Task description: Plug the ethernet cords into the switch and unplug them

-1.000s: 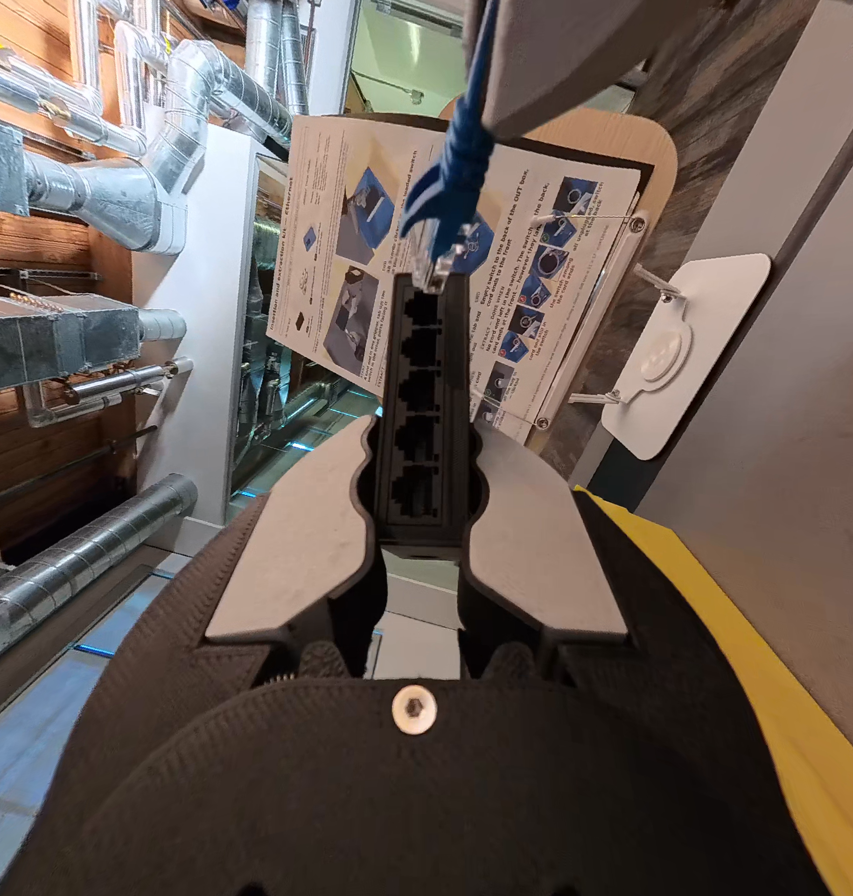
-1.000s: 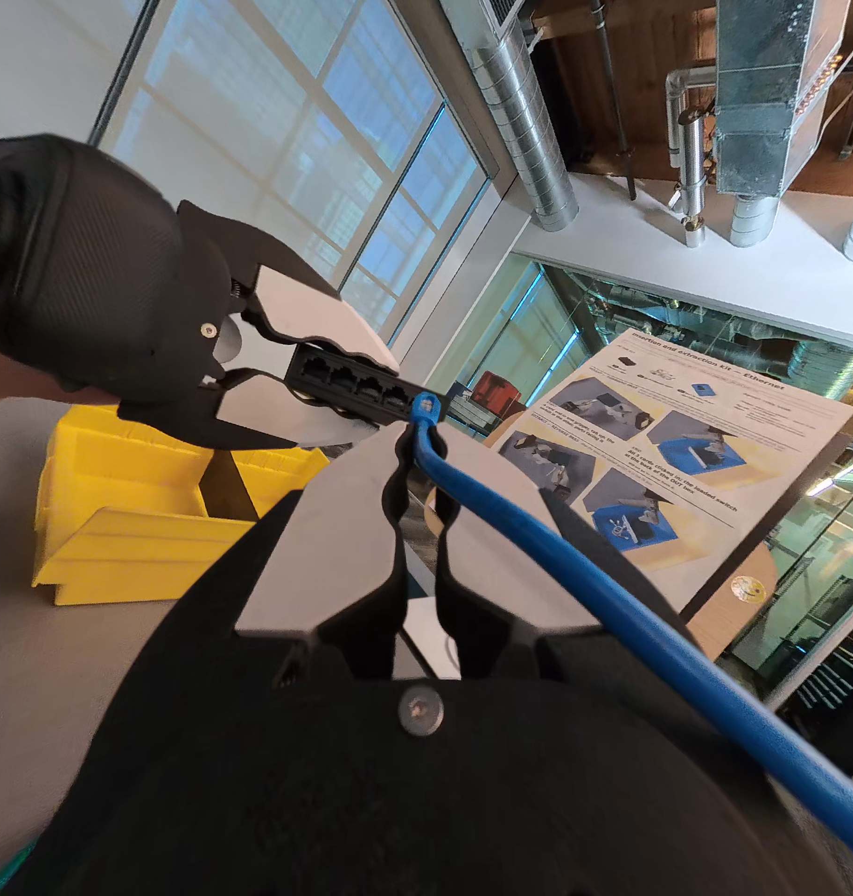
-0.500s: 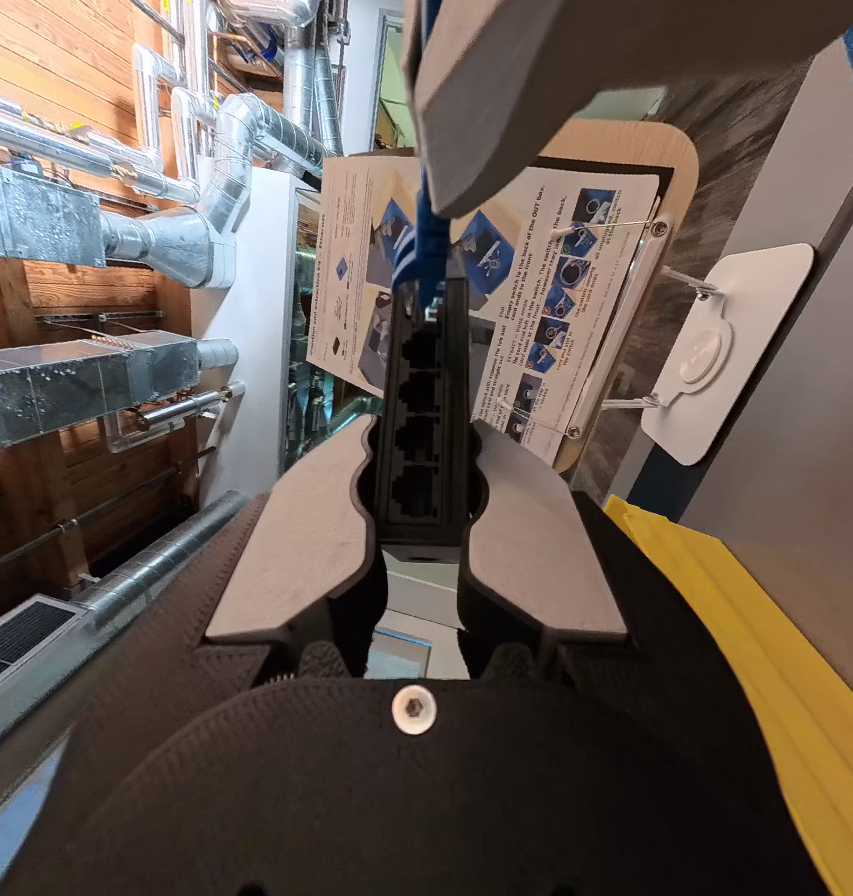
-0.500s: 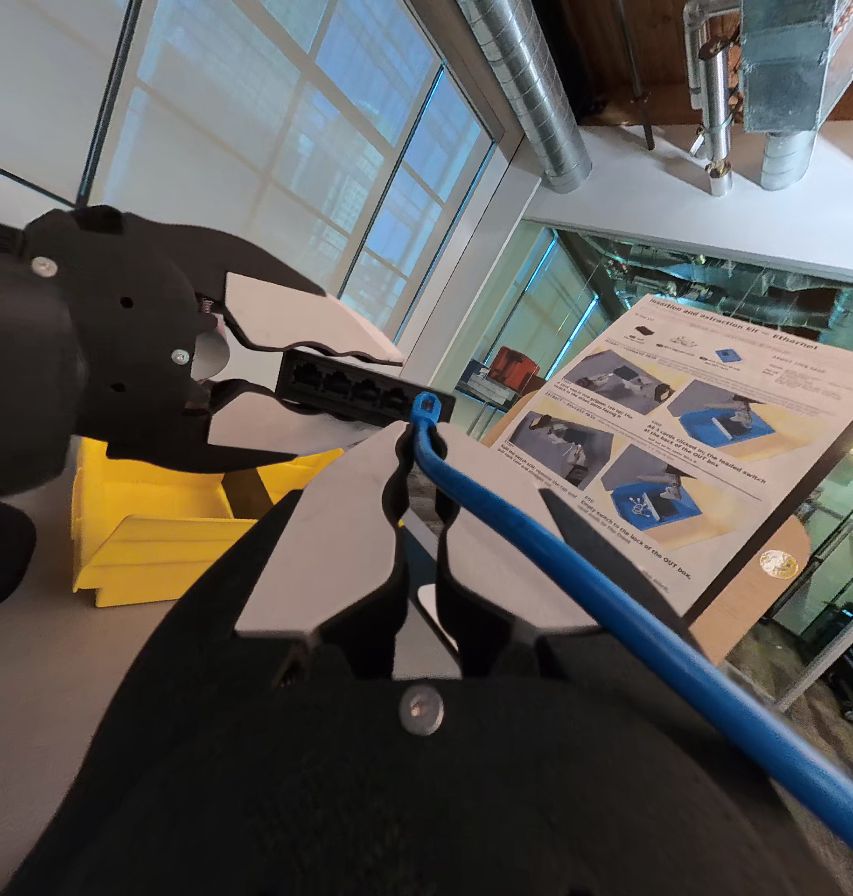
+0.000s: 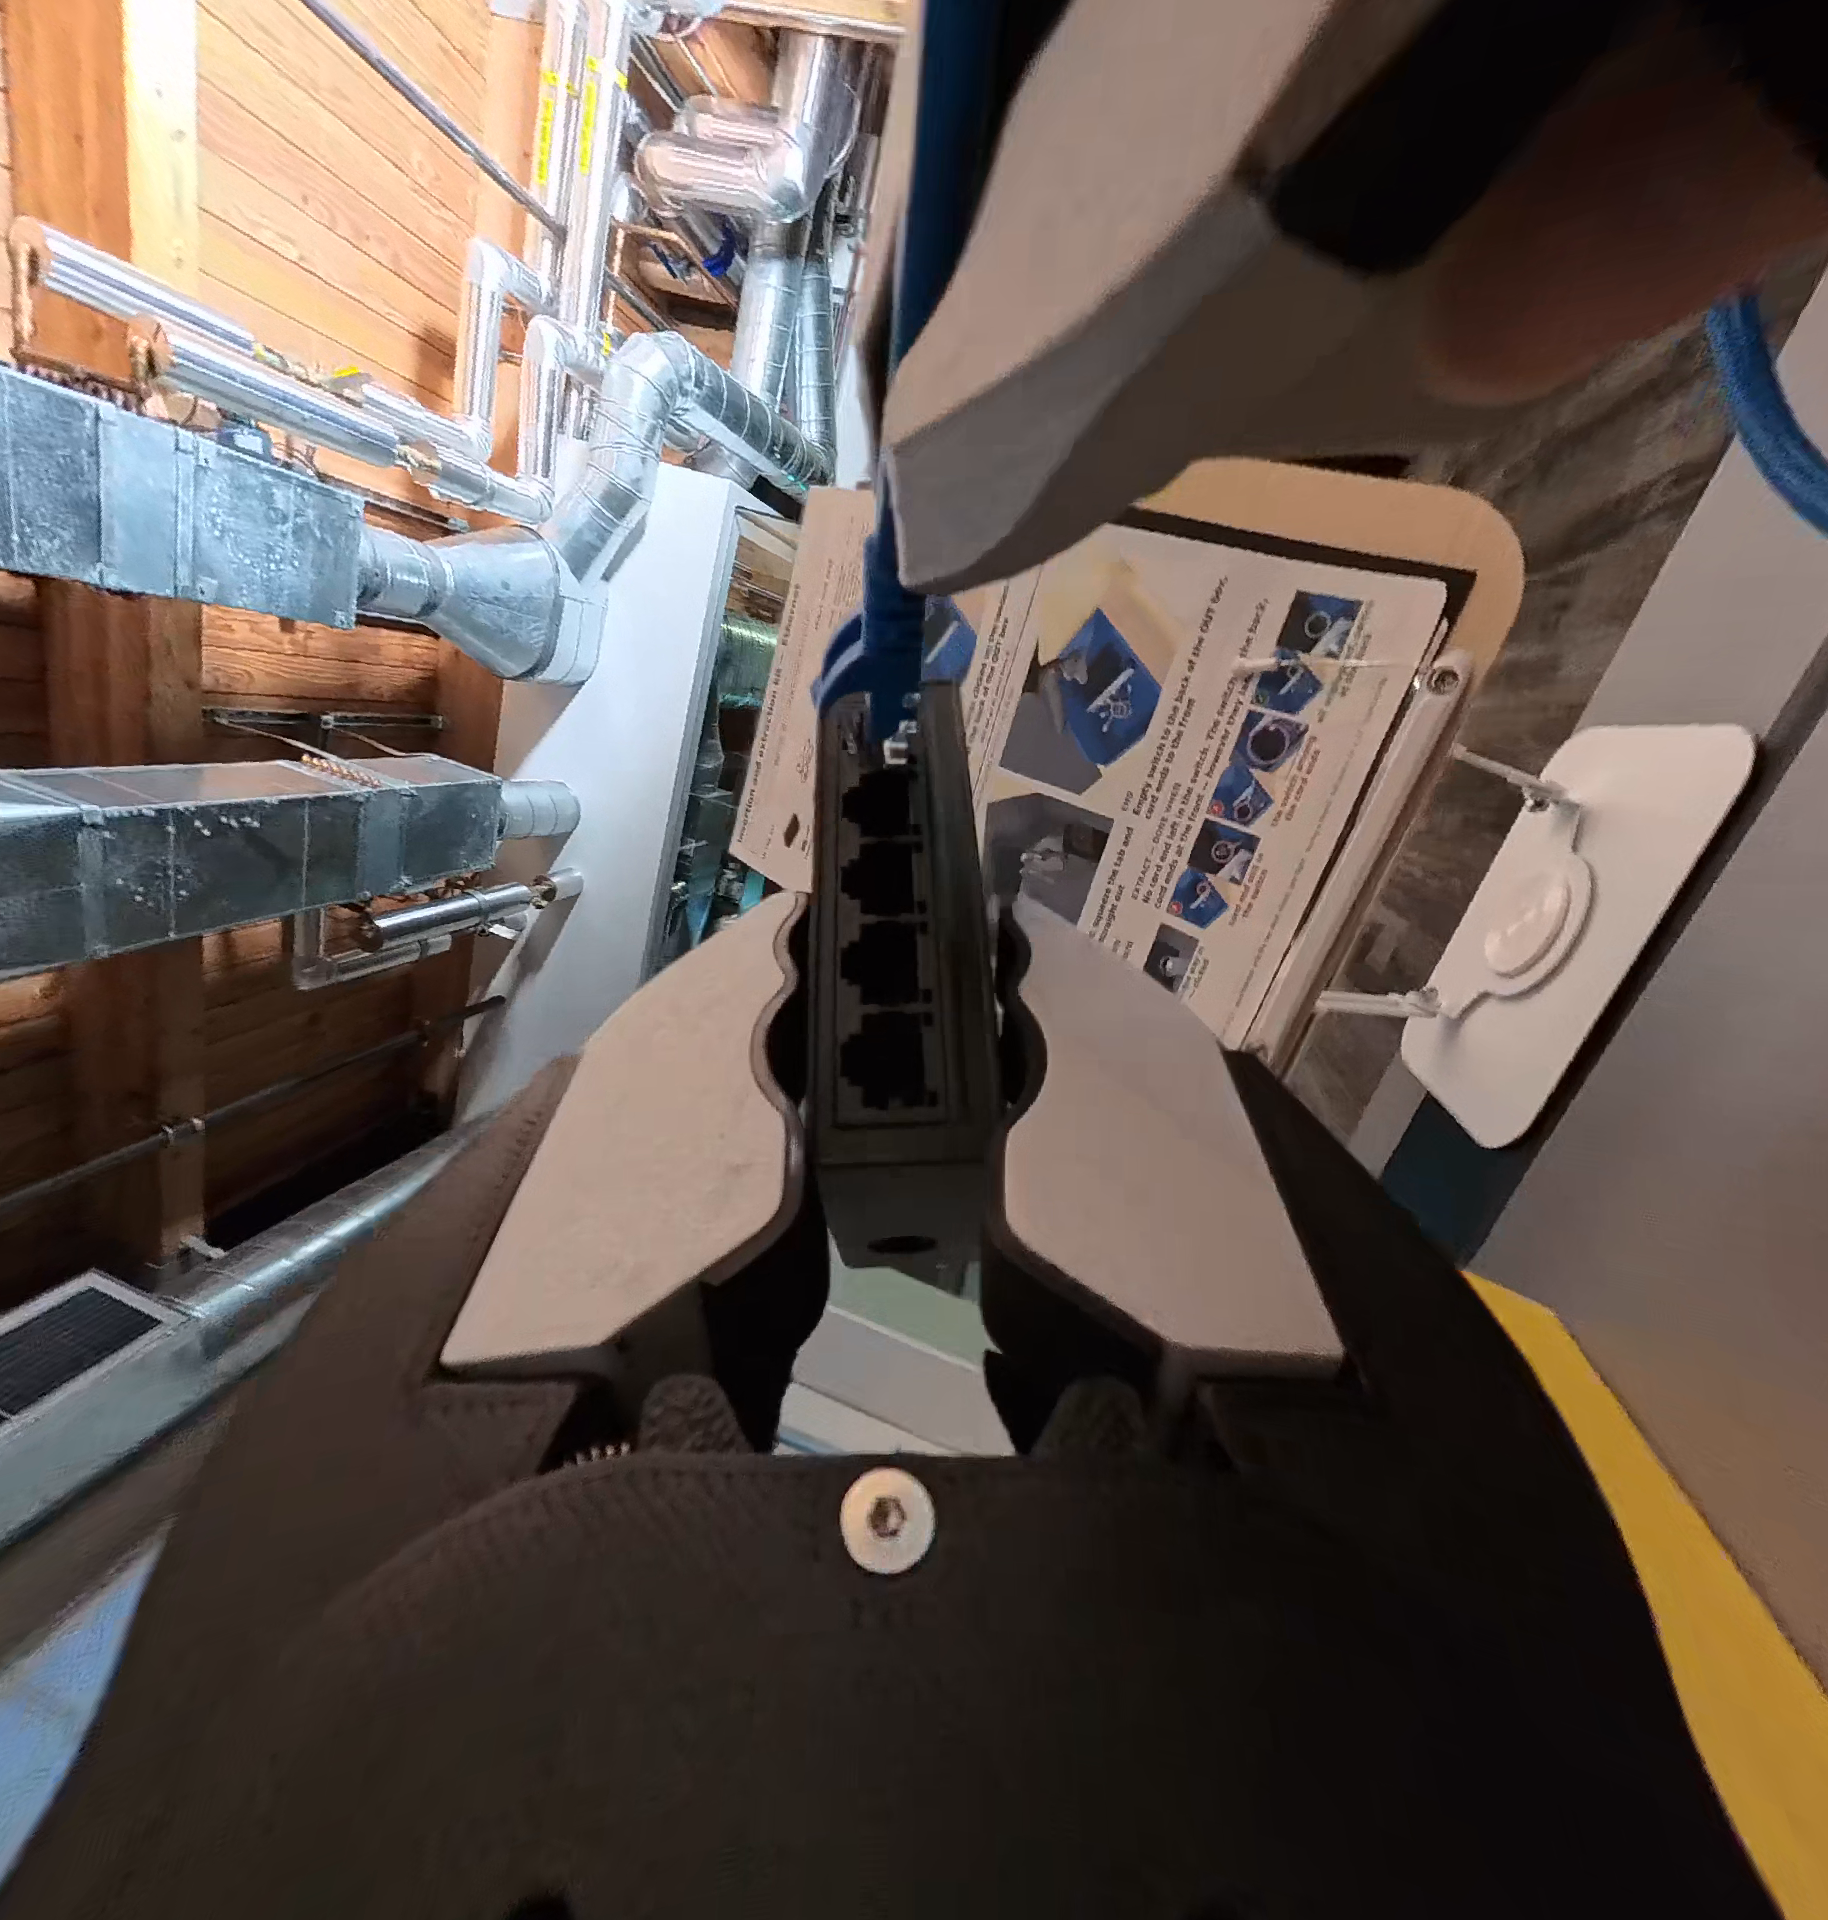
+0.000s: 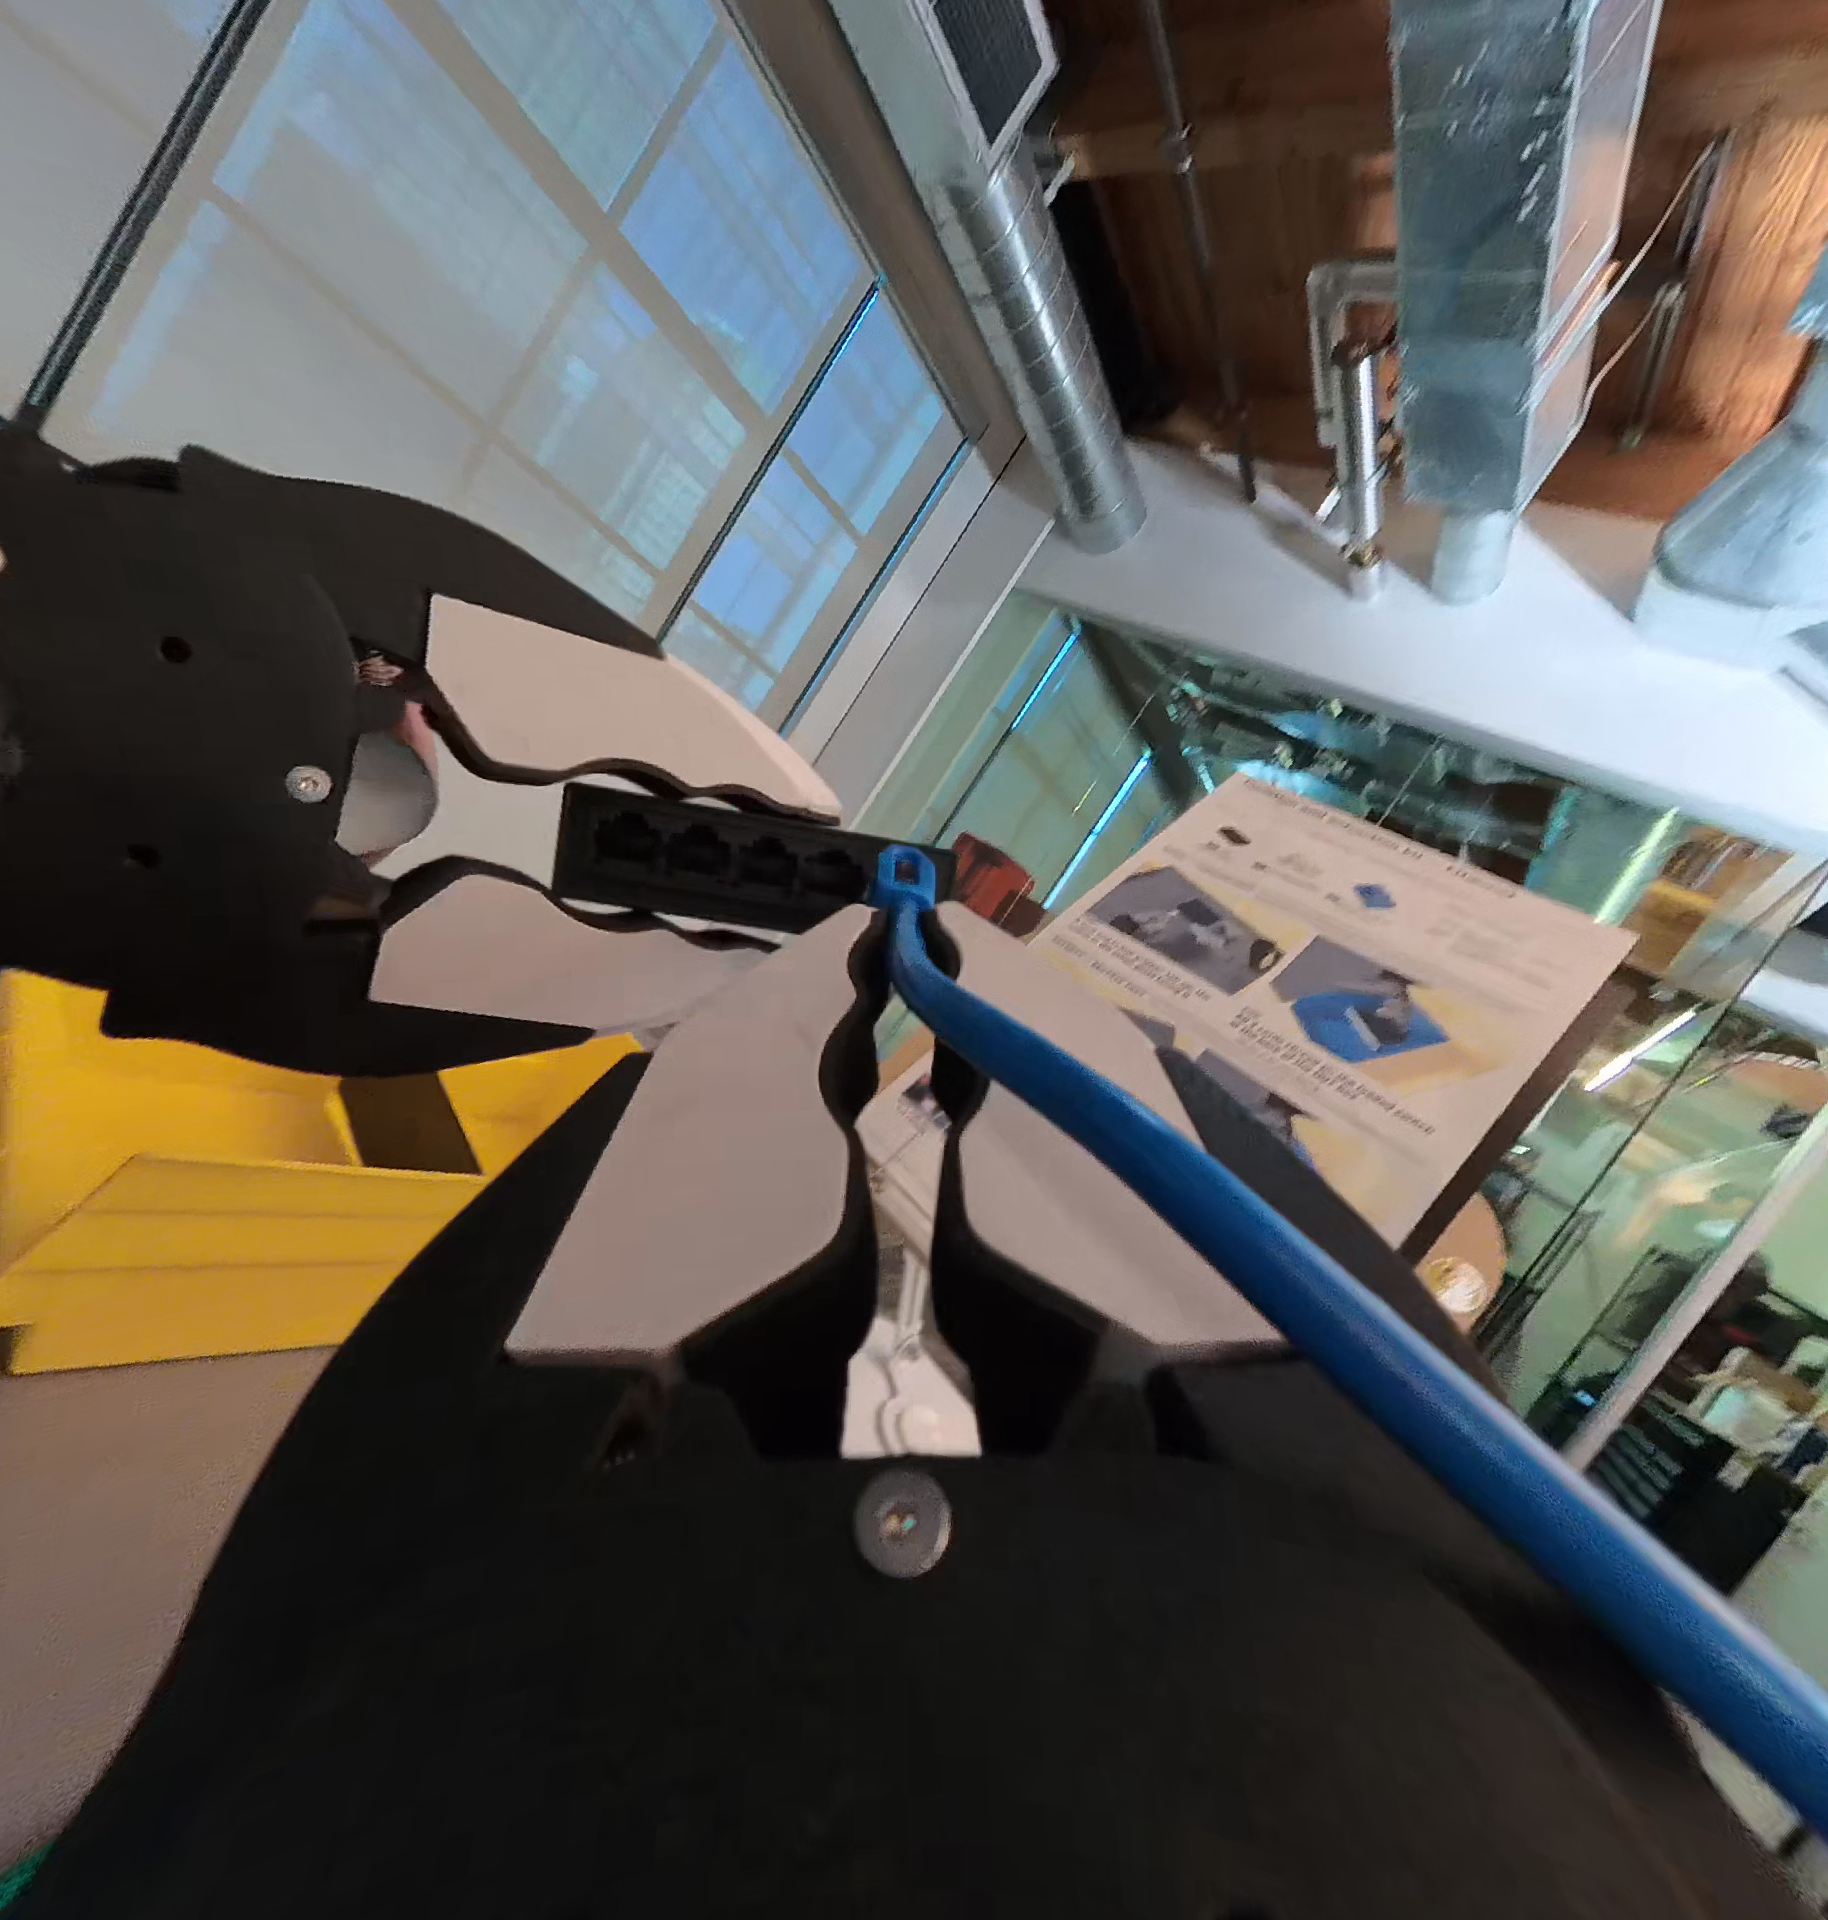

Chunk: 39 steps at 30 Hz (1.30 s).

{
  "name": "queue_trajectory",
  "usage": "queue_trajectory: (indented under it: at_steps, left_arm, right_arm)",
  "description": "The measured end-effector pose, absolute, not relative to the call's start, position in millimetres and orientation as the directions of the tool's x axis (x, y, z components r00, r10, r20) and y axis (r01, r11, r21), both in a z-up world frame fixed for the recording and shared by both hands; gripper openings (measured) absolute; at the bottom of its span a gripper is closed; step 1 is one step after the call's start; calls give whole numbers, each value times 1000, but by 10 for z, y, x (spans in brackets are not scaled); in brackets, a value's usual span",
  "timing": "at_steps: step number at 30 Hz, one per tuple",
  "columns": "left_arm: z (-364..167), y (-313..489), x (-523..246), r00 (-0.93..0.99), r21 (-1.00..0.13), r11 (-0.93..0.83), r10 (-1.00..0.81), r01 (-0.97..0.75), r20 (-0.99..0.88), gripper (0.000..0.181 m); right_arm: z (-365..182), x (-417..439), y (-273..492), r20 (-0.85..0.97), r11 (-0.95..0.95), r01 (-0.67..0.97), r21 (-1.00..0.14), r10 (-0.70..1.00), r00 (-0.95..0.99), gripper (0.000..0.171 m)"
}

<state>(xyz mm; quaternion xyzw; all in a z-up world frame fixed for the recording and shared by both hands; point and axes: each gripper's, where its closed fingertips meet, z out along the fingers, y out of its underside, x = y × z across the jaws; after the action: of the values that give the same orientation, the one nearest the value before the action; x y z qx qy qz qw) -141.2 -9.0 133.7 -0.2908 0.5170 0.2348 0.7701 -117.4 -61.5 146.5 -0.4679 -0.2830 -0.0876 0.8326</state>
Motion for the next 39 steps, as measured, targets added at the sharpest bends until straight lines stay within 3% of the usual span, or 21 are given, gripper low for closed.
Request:
queue_trajectory:
  at_steps: [3,6,9,11,14,16,18,24,39]
  left_arm:
    - [1383,-222,-1365,408,-302,763,-54,-572,-911,44]
    - [1415,-369,-1314,424,-415,785,-216,-460,-879,73]
    - [1544,-420,-1419,456,-588,745,-424,-316,-782,88]
    - [1647,-424,-1518,449,-770,624,-656,-130,-607,92]
    - [1679,-459,-1552,224,-950,277,-944,144,-241,102]
    - [1595,-424,-1514,108,-979,129,-988,161,-112,98]
    - [1504,-386,-1457,79,-987,101,-993,128,-91,97]
    - [1321,-290,-1398,174,-948,318,-934,6,-312,70]
    - [1300,-217,-1344,262,-949,316,-916,0,-305,69]
  right_arm:
    - [1511,-1194,-683,592,574,460,-678,54,804,6]
    - [1529,-1185,-704,613,578,494,-650,14,790,6]
    - [1571,-1134,-735,627,584,524,-620,-32,778,6]
    - [1602,-1117,-765,627,593,526,-609,-45,778,6]
    - [1634,-1134,-818,624,617,521,-590,-60,779,6]
    - [1622,-1172,-827,635,620,530,-578,-65,769,6]
    - [1595,-1212,-825,655,620,553,-557,-82,751,6]
    - [1519,-1304,-813,680,633,560,-534,-73,730,6]
    - [1463,-1203,-707,662,613,509,-605,31,749,6]
